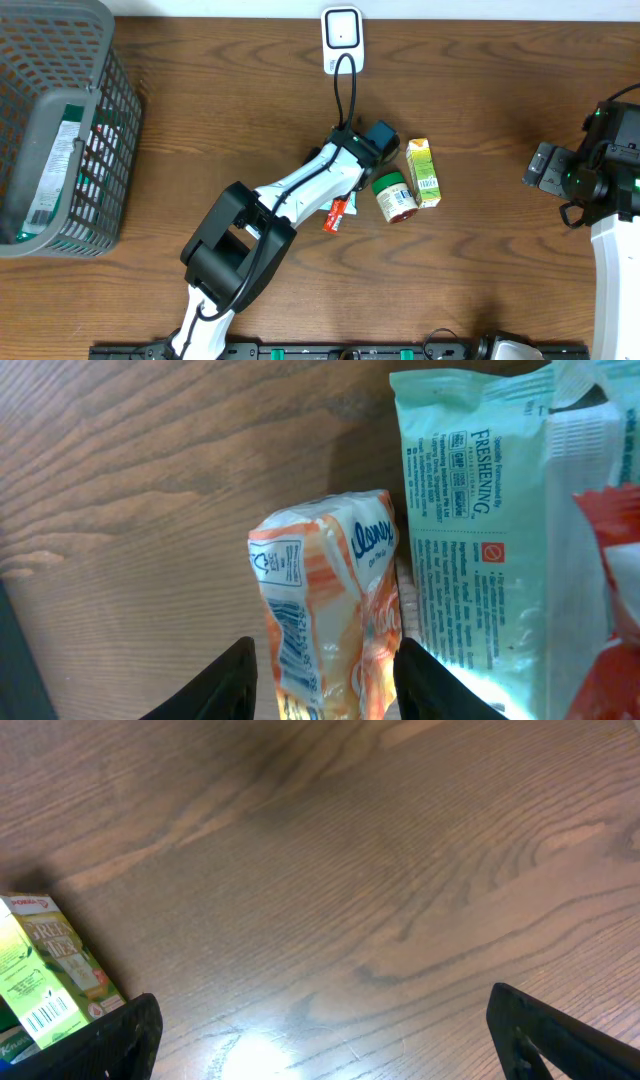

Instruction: Scan the item barcode

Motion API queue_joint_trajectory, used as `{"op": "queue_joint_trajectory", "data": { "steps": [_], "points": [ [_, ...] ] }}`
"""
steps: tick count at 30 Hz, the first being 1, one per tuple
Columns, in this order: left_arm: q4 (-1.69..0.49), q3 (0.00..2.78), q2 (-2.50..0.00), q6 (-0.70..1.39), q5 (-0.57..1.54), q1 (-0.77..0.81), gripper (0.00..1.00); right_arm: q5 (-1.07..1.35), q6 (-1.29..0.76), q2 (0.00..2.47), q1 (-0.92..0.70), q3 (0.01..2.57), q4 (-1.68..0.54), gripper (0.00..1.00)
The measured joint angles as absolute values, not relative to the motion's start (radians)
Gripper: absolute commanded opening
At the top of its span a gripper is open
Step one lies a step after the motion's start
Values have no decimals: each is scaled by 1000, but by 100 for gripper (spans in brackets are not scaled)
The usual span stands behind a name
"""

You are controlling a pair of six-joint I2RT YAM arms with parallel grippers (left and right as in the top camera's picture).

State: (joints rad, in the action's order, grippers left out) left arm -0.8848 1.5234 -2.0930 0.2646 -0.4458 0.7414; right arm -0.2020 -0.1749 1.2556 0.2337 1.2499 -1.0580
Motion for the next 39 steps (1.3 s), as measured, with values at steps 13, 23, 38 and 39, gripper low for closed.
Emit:
{"op": "queue_joint_trajectory", "data": {
  "steps": [13,23,38,39],
  "points": [
    [-1071,1808,-2072,263,-439,715,62,-202,-175,1256,234,1250,-1059,99],
    [-1069,2030,-1772,265,-425,324,73,-202,-175,1256,234,1250,-1058,99],
    [-1068,2034,-1731,226,-262,-531,90,-202,-175,1256,234,1250,-1058,99],
    [-1071,2033,-1748,215,-245,-551,90,-202,-175,1256,234,1250,-1058,99]
  ]
}}
